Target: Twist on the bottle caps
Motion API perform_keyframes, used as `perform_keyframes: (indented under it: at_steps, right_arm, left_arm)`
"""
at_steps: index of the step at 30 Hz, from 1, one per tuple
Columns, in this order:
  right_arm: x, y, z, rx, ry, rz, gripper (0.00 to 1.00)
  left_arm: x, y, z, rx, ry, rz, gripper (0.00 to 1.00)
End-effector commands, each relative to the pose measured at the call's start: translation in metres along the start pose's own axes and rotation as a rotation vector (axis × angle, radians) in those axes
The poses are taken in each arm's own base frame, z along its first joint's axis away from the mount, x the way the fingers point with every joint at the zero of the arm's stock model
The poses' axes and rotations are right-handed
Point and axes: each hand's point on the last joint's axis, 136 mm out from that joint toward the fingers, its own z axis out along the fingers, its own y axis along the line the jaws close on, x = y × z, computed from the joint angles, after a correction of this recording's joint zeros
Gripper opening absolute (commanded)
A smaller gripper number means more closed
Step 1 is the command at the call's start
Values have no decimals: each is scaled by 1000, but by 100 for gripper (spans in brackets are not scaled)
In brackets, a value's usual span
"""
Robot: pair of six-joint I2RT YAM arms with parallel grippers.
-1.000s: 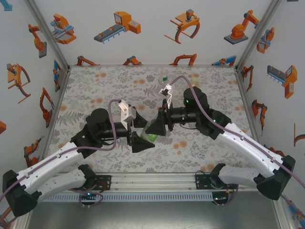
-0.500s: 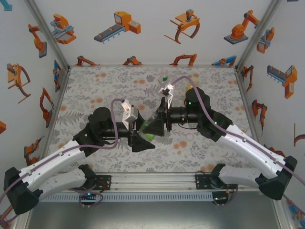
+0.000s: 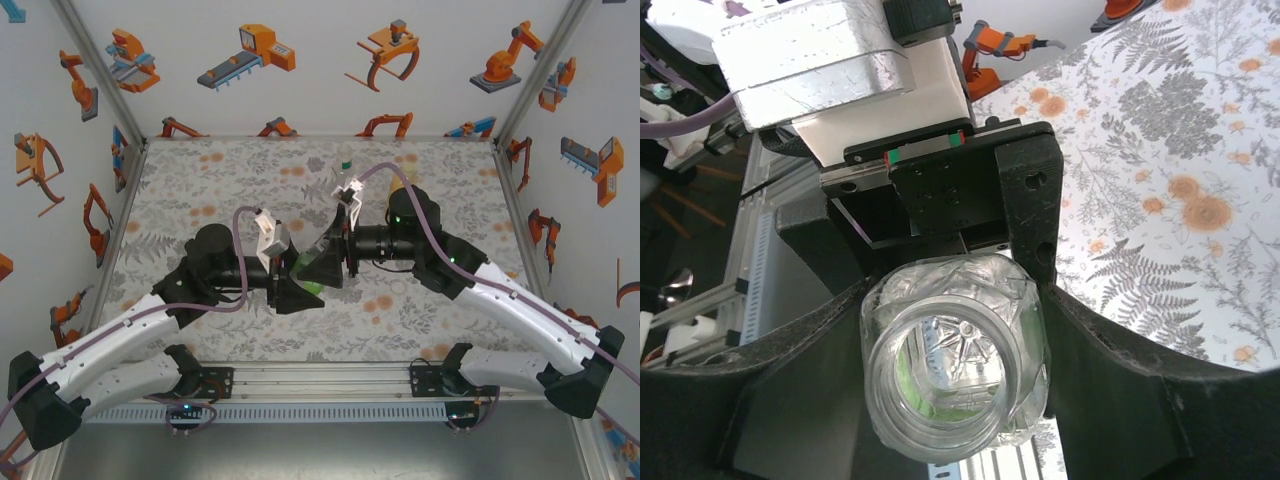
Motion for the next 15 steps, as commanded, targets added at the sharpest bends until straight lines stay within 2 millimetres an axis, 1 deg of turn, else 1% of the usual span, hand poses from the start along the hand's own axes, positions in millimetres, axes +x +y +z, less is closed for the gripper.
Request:
perform_keyframes:
  at_steps: [1,4,8,12,15]
  right_arm:
    - [-19,8,-15,48,-53,-68,67]
    - [-23,3,-24,121,-45,-100,70]
    - [-30,-3,-36,211,-53,-124,69]
    - [-32,-23,-51,371,-41,-104,67]
    - [-28,-38,-61,474,-30,-74,65]
  left_arm:
    - [-14,-4,-7,-17,-27,59,43]
    - [-10,0,-11,-52,-19,66,40]
    - [-5,8,-16,-117,-5,73,38]
    - [2,21,-23,-209,16,68,35]
    - [6,28,-28,-262,19,63,30]
